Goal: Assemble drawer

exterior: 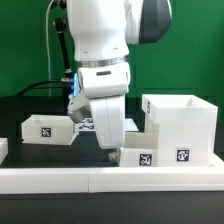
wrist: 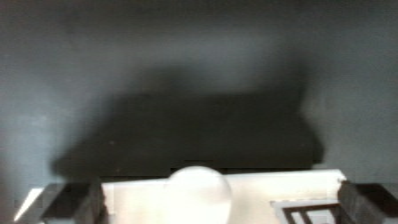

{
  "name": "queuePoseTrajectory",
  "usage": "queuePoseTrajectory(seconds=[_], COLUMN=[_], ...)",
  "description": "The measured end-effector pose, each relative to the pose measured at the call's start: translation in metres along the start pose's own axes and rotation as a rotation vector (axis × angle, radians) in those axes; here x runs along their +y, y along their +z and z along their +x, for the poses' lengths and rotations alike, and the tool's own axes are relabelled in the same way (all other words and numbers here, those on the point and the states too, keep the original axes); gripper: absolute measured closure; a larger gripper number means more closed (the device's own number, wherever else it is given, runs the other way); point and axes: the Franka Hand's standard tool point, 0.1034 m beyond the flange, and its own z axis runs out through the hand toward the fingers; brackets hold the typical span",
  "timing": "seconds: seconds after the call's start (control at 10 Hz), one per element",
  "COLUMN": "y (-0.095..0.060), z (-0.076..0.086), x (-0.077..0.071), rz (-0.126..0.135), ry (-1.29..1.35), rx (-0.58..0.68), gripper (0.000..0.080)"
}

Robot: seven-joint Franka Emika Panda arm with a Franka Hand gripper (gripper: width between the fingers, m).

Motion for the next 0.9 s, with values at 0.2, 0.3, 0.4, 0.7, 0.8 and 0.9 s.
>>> queuePoseTrajectory(seconds=[0.2, 0.3, 0.4, 0.7, 0.8, 0.9], y=[-0.0006, -0.0003, -0.0003, -0.0017, -0.0025, -0.0022], z=[-0.0003, -0.001, -0.0012, -0.0049, -0.0014, 0.0034], x=[0.0007, 0.0004, 0.0004, 0.0058, 0.0093, 0.0093], rz=[0.011, 0.012, 0.012, 0.016, 0.009, 0.007], ry=[0.0, 0.001, 0.002, -0.101, -0.077, -0.072], rx=[-0.009, -0.008, -0.008, -0.009, -0.015, -0.02], gripper=[0.0151, 0.0151, 0.0151, 0.0151, 0.0151, 0.0151])
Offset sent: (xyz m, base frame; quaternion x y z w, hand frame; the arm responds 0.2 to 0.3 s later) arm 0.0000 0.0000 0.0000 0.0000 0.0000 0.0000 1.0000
